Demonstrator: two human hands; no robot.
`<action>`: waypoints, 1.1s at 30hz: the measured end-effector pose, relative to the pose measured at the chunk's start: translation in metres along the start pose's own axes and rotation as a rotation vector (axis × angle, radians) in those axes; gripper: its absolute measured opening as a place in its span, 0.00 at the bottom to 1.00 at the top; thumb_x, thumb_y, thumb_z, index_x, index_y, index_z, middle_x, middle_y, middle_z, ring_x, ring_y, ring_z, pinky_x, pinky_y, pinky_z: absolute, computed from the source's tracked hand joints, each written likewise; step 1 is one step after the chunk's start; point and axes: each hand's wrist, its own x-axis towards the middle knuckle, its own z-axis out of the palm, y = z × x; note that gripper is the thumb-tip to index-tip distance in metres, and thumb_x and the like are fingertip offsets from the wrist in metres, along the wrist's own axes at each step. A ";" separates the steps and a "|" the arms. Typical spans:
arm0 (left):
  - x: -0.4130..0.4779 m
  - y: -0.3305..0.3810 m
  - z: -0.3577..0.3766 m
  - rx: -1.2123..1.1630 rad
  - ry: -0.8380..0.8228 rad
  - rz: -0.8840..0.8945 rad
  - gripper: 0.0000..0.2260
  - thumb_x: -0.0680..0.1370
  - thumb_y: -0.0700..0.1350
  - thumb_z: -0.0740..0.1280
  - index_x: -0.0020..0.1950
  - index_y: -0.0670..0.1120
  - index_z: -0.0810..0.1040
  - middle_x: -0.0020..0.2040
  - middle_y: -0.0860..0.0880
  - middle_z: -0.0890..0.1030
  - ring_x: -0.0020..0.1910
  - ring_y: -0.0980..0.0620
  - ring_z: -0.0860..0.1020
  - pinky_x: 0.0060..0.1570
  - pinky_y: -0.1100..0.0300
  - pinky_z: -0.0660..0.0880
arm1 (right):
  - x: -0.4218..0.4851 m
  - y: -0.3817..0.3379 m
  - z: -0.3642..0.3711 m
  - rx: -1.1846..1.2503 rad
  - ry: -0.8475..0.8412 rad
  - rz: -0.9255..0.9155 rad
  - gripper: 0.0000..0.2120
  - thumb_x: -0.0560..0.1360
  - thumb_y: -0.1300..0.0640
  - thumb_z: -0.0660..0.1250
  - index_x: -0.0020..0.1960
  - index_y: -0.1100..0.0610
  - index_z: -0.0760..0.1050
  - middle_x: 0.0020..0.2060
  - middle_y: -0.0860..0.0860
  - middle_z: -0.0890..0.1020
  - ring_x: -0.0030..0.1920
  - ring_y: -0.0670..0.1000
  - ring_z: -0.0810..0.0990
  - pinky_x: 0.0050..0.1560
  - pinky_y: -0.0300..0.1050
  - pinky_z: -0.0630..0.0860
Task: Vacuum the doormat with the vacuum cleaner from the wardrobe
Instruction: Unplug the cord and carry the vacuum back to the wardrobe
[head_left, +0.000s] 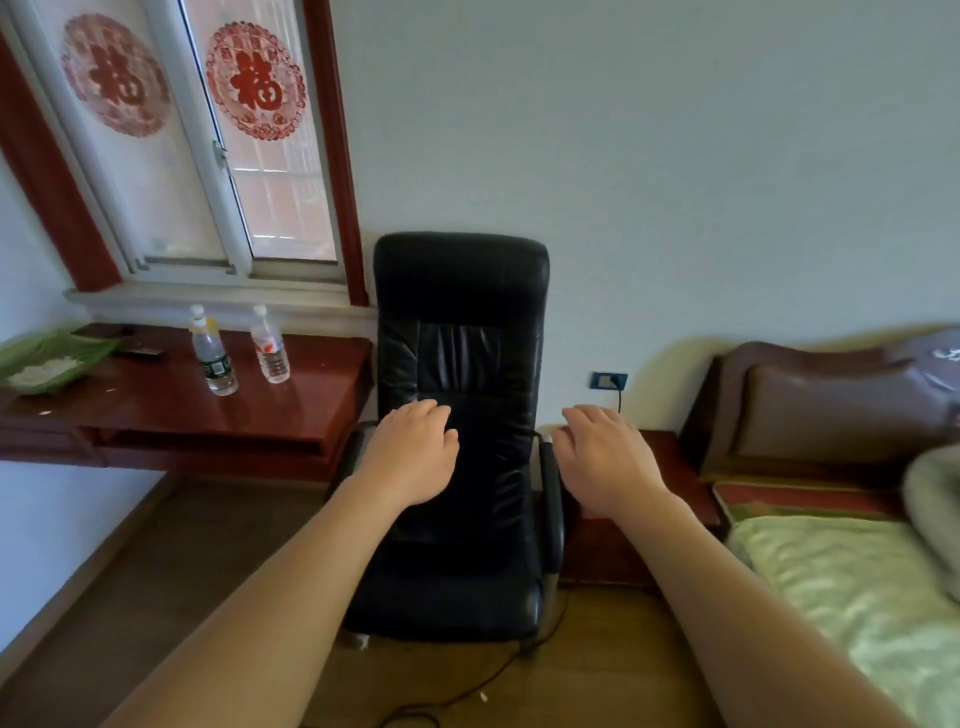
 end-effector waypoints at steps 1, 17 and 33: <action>0.008 0.009 0.004 -0.003 -0.010 0.011 0.23 0.87 0.51 0.52 0.80 0.44 0.63 0.80 0.46 0.64 0.80 0.48 0.60 0.79 0.52 0.57 | 0.000 0.011 -0.001 -0.009 0.005 0.018 0.21 0.83 0.50 0.52 0.68 0.58 0.73 0.66 0.53 0.77 0.67 0.55 0.72 0.69 0.50 0.67; 0.162 0.093 0.052 -0.014 -0.046 0.286 0.20 0.86 0.48 0.52 0.73 0.42 0.72 0.72 0.45 0.73 0.73 0.46 0.68 0.76 0.50 0.62 | 0.058 0.132 0.003 -0.055 0.112 0.305 0.17 0.82 0.51 0.55 0.62 0.58 0.77 0.62 0.53 0.80 0.65 0.56 0.74 0.69 0.52 0.68; 0.306 0.168 0.102 0.014 -0.055 0.444 0.18 0.83 0.47 0.53 0.68 0.42 0.75 0.66 0.46 0.77 0.66 0.47 0.73 0.69 0.51 0.67 | 0.128 0.242 0.008 -0.045 0.135 0.452 0.17 0.82 0.52 0.55 0.64 0.59 0.76 0.64 0.53 0.78 0.67 0.54 0.72 0.70 0.48 0.64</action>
